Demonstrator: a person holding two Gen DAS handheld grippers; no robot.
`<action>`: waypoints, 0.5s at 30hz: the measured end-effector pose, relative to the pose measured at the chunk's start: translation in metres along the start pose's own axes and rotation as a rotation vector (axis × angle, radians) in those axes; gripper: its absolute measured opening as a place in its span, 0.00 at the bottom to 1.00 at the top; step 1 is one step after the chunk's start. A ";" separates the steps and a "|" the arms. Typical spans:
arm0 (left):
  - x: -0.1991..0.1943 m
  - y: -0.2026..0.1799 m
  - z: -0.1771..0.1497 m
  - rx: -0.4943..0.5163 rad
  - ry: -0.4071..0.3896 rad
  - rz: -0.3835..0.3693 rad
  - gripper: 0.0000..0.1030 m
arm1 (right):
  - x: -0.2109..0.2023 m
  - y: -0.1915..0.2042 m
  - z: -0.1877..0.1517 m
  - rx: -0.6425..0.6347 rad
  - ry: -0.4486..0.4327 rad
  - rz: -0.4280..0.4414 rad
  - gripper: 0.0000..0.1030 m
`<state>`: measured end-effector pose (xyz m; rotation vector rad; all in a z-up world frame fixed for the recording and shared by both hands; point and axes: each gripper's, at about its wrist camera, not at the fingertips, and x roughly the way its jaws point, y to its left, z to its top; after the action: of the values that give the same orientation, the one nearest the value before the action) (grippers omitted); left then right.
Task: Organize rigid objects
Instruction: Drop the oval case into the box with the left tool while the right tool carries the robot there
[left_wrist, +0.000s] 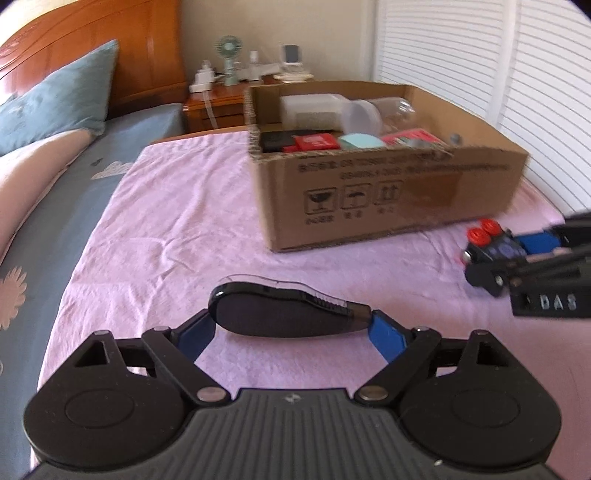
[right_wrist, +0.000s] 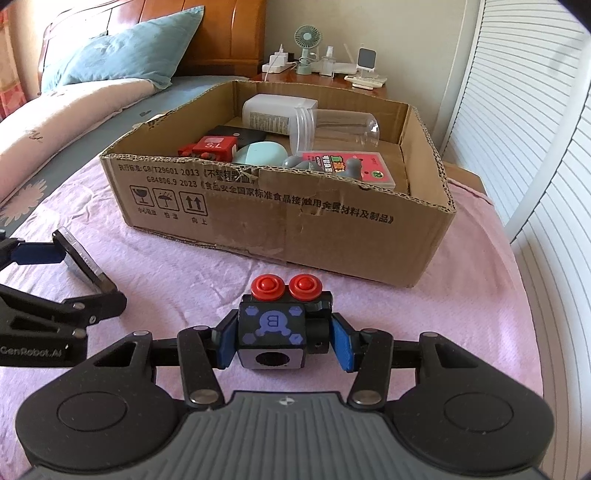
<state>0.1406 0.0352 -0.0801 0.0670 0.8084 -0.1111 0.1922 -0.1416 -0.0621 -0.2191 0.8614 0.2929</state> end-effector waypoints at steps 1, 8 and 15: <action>-0.002 -0.001 0.000 0.018 0.006 -0.012 0.86 | -0.002 0.000 -0.001 -0.004 0.002 0.002 0.54; -0.017 -0.001 0.003 0.102 0.043 -0.096 0.86 | -0.015 -0.007 -0.002 -0.029 0.013 0.020 0.54; -0.041 -0.002 0.021 0.166 0.050 -0.168 0.86 | -0.033 -0.012 -0.002 -0.040 0.007 0.047 0.54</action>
<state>0.1273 0.0343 -0.0363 0.1588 0.8532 -0.3364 0.1747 -0.1590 -0.0365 -0.2377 0.8693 0.3536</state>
